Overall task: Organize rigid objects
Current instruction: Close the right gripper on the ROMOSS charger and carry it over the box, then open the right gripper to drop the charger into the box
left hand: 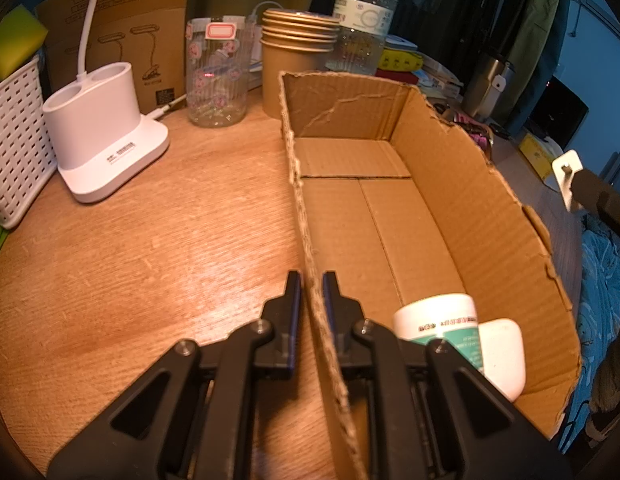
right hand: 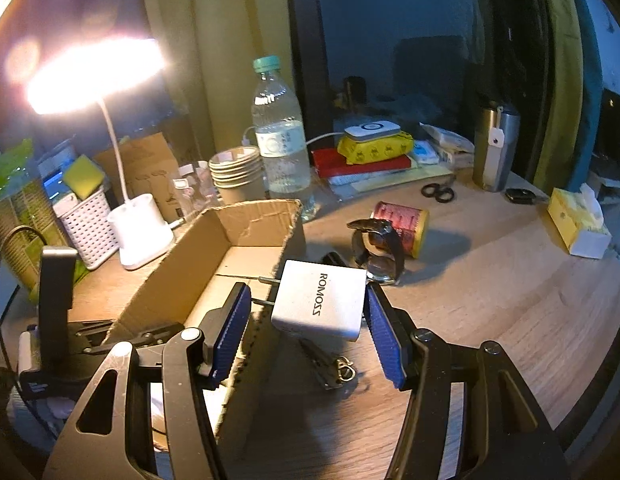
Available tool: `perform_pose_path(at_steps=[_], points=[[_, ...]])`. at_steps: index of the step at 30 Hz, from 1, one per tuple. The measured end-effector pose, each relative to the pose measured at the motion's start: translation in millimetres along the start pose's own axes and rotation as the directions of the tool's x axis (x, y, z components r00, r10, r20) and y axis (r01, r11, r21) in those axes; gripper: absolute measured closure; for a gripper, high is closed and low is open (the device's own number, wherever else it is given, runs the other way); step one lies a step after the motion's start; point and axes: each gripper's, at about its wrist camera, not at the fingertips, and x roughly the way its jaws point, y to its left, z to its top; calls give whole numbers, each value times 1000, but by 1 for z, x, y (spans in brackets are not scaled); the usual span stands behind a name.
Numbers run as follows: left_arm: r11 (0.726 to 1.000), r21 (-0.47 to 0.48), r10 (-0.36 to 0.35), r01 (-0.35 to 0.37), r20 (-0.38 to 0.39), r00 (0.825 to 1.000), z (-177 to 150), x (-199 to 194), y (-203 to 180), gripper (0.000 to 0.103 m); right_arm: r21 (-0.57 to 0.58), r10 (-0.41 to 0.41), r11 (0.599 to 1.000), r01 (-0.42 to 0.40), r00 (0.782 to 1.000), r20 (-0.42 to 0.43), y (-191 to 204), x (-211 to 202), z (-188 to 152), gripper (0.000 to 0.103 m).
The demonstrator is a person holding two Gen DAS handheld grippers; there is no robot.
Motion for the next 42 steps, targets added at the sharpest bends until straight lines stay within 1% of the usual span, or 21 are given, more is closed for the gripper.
perform_pose_path(at_steps=[14,19,25,34,39,42], points=[[1000,0,0,0,0,1000,0,0,-1,91,-80,87,993,-86,996,6,40,-1,0,42],[1000,0,0,0,0,1000,0,0,0,91,-98,106,989,-108,994,-21,52,10,-2,42],[1000,0,0,0,0,1000,0,0,0,91,-121,128,983,-137,989,-78,63,27,-7,42],[1000,0,0,0,0,1000,0,0,0,91,-130,103,984,-120,986,-129,65,42,-14,42],[1000,0,0,0,0,1000,0,0,0,91,-139,88,985,-107,987,-132,66,44,-15,42],[1000,0,0,0,0,1000,0,0,0,91,-131,96,985,-113,987,-132,65,43,-13,42]])
